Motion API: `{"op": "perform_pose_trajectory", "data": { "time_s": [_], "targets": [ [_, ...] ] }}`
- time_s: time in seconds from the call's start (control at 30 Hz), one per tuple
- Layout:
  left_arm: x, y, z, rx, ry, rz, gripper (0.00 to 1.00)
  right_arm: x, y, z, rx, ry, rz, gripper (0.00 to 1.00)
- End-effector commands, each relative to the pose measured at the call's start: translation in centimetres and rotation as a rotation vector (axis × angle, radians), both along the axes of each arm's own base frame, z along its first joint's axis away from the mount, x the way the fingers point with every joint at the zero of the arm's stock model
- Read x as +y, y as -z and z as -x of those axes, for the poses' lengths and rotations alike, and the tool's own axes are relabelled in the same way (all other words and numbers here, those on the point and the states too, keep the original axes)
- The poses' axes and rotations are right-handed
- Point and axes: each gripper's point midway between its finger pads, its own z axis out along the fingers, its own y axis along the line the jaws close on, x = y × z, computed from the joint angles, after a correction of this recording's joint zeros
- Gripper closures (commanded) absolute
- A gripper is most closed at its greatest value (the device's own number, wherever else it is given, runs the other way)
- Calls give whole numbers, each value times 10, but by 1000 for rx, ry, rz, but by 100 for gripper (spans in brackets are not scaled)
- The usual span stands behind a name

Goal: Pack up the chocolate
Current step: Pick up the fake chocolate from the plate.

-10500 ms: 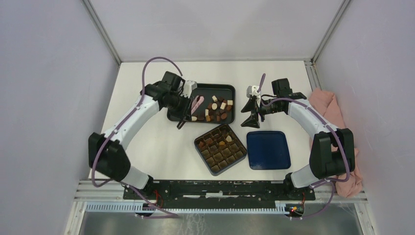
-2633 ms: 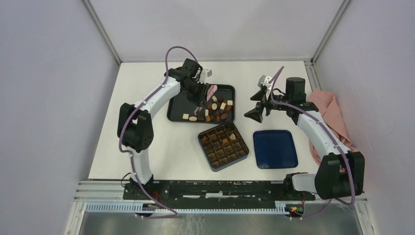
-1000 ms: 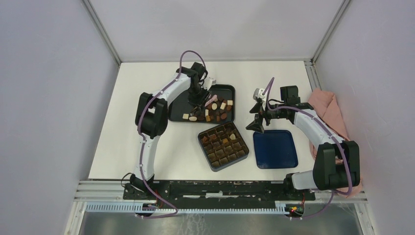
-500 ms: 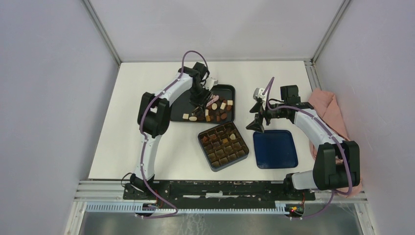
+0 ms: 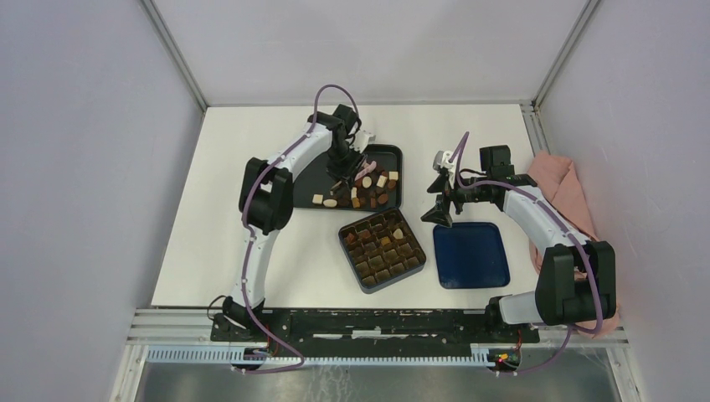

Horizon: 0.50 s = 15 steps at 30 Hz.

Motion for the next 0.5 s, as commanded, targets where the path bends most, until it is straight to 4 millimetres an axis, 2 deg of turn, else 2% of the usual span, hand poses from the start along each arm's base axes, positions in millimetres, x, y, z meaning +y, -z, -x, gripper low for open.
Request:
{"op": "perform_pose_trajectory", "data": {
  "time_s": [0.0, 0.3, 0.47],
  "targets": [
    [-2, 0, -2, -6, 21, -14, 57, 2, -16, -9, -56, -18, -14, 2],
    [-1, 2, -3, -6, -1, -30, 60, 2, -17, -8, -56, -22, -15, 2],
    [-5, -4, -5, -11, -11, -11, 78, 2, -17, -8, -57, -22, -14, 2]
  ]
}}
